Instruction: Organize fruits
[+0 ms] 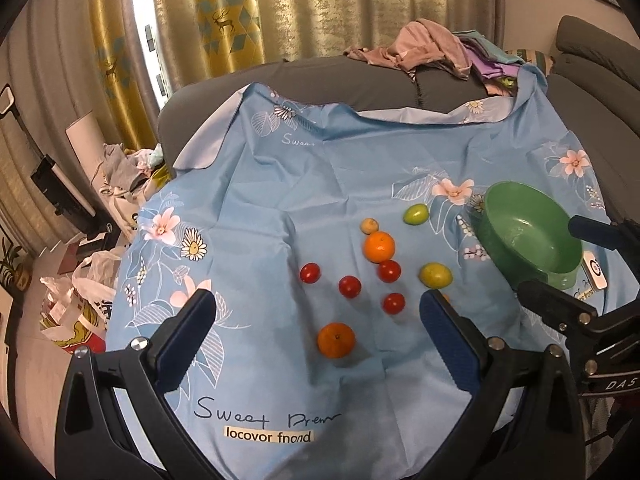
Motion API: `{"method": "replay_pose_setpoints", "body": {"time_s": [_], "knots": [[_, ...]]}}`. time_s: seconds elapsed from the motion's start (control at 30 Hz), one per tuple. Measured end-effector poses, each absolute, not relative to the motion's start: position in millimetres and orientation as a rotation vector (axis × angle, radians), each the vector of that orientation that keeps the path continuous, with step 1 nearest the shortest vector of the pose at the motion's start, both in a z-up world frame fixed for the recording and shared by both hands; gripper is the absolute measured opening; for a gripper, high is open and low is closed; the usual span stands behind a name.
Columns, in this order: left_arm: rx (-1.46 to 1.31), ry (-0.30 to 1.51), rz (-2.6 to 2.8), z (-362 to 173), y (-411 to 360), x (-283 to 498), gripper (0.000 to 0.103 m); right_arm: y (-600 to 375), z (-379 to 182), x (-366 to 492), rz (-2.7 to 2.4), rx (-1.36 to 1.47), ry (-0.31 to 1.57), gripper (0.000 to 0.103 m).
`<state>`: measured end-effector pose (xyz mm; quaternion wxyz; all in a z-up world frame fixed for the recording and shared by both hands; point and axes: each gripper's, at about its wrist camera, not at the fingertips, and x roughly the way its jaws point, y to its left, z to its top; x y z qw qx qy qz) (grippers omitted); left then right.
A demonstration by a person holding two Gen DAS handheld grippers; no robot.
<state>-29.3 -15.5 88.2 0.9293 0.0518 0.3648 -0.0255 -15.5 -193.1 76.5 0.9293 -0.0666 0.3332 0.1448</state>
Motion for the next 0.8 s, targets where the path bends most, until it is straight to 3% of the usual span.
{"method": "replay_pose_setpoints", "body": {"time_s": [0.8], "knots": [[0.107, 0.736, -0.071, 92.2, -20.3, -32.5, 0.102, -190.6, 84.8, -20.7, 0.304, -0.140, 0.658, 0.102]]}}
